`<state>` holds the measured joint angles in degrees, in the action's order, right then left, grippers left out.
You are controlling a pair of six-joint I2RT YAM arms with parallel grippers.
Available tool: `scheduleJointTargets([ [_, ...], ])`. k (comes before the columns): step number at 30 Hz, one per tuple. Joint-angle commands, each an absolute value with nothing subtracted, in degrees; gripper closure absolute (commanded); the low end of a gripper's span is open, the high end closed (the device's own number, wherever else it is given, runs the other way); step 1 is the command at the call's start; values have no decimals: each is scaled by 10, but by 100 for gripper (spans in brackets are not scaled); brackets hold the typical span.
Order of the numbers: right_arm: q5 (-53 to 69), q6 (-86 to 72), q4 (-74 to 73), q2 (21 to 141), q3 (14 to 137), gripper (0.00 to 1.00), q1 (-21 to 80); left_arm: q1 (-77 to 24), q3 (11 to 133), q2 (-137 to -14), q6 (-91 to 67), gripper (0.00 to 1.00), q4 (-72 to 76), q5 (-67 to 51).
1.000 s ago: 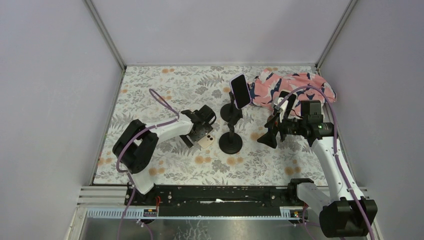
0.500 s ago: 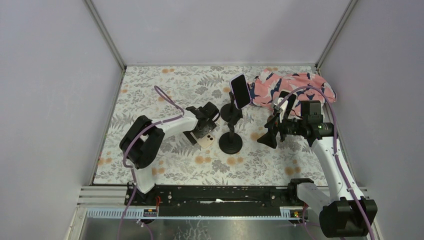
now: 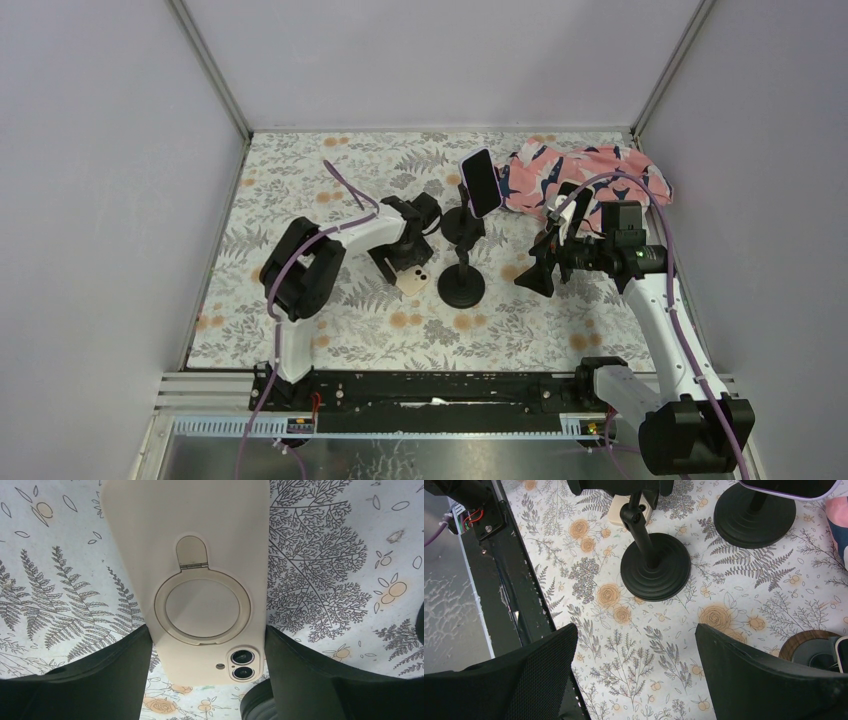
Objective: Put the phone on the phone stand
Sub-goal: Pick up the phone at the center of the board.
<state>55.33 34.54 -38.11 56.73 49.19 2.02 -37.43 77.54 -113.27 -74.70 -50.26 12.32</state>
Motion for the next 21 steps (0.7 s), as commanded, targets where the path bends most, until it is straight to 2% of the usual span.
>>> scheduleJointTargets([
  [1, 559, 349, -378, 566, 491, 4, 18, -371, 751, -1212, -713, 18, -467, 29],
  [4, 559, 350, -379, 566, 491, 4, 18, -365, 740, -1222, -703, 22, -453, 5],
  [5, 559, 350, -380, 566, 491, 4, 18, -363, 736, -1224, -700, 29, -448, 3],
  [7, 560, 351, -381, 567, 491, 4, 18, -358, 728, -1223, -694, 49, -440, -19],
  [10, 567, 359, -386, 568, 493, 4, 18, -352, 728, -1212, -681, 66, -440, -22],
  [11, 573, 363, -389, 568, 493, 4, 18, -350, 727, -1204, -676, 83, -441, -23],
  [13, 587, 380, -405, 568, 495, 4, 18, -344, 728, -1190, -663, 94, -447, -31],
  [15, 606, 404, -423, 568, 498, 4, 18, -339, 735, -1175, -649, 100, -461, -34],
  [21, 675, 496, -486, 571, 506, 4, 18, -338, 738, -1114, -617, 100, -486, -58],
])
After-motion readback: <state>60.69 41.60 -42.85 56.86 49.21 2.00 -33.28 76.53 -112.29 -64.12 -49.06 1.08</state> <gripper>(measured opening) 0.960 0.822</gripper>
